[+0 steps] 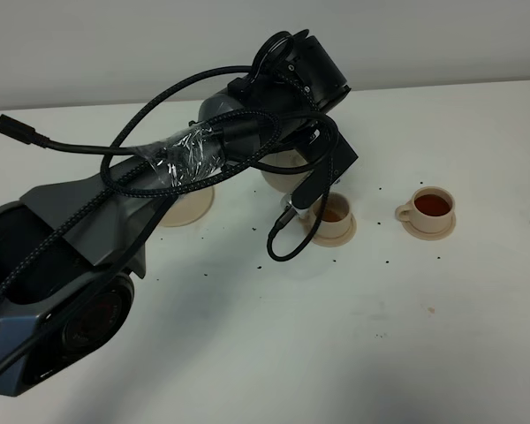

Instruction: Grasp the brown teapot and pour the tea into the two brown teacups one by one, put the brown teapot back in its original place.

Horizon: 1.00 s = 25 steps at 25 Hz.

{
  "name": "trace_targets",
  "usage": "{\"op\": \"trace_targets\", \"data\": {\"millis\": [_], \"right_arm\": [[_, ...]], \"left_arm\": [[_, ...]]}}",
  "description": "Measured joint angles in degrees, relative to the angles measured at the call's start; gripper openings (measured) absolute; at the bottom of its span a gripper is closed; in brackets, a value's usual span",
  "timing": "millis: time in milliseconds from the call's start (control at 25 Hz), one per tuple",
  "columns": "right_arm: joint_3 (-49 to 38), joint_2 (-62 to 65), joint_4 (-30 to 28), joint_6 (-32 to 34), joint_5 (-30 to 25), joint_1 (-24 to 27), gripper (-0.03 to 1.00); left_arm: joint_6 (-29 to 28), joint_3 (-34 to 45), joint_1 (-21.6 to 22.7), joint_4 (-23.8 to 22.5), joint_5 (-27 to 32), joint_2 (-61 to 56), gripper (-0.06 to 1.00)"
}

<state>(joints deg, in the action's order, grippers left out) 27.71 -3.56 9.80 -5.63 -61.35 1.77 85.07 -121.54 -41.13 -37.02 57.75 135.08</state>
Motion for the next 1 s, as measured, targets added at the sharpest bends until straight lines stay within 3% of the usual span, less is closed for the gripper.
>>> {"op": "trace_targets", "data": {"millis": [1000], "right_arm": [[0.0,0.0,0.0,0.0,0.0,0.0,0.34]], "left_arm": [[2.52,0.0,-0.25,-1.67,-0.42,0.0,0.13]]}}
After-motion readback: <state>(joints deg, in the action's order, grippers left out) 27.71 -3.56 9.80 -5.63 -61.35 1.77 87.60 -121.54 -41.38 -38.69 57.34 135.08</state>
